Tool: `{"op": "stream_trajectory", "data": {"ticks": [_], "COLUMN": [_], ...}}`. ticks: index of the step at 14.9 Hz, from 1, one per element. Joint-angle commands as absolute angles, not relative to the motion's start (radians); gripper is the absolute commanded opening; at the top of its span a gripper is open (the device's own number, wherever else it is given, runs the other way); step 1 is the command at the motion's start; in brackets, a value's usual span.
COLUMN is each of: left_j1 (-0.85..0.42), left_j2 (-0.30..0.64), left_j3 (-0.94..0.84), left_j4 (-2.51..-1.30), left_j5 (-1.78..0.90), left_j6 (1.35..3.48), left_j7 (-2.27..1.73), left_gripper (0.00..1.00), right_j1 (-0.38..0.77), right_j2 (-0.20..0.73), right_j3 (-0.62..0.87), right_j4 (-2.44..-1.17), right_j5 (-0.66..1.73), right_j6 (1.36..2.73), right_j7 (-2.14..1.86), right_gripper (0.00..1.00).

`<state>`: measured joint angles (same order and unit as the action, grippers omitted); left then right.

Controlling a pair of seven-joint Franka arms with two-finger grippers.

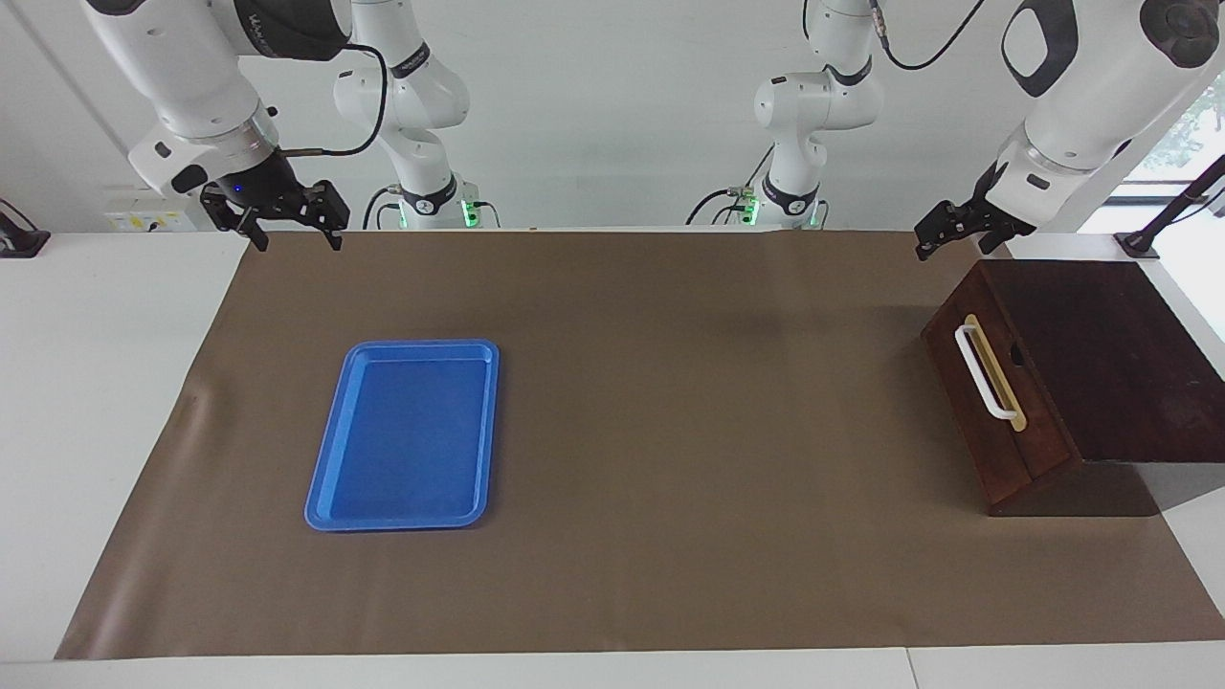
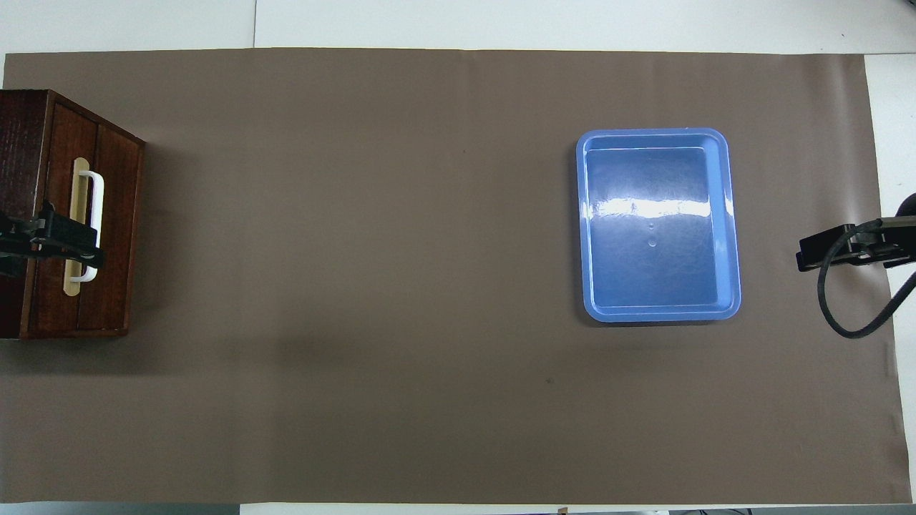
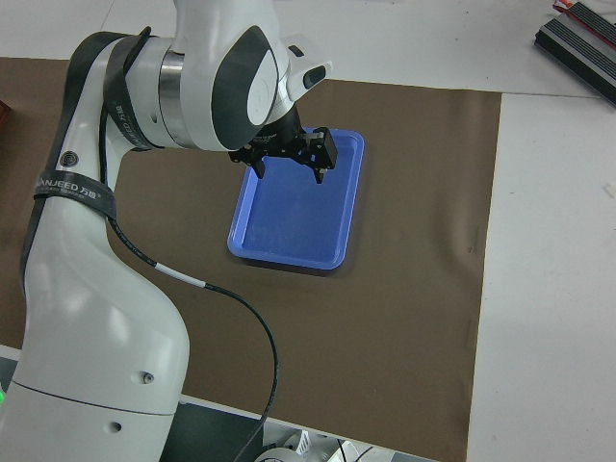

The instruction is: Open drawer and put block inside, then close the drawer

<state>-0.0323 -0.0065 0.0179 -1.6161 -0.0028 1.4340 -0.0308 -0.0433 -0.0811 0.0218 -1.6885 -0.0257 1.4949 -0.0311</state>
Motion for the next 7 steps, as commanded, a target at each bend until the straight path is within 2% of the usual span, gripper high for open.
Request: {"op": "stream_trajectory", "data": {"ticks": [1,7], "left_j1": [-0.058,-0.066], "left_j2": [0.002,0.006], "left_j3": [0.038,0.031], "left_j4": [-1.589,-1.578], "left_j5": [-0.011,-0.008], "left_j6": [1.416,1.419], "left_j7": [-0.003,0.000], "left_gripper": [1.00,1.00], "right_j1": [-0.046,-0.046], "right_j2": [-0.067,-0.066], "right_j3": [0.026,0.026], "right_j4": [-1.661,-1.658], "right_j5": [-0.026,-0.025], "right_j6": [1.468,1.456], "right_j7": [-0.057,-0.049], "right_gripper": [1.00,1.00]}}
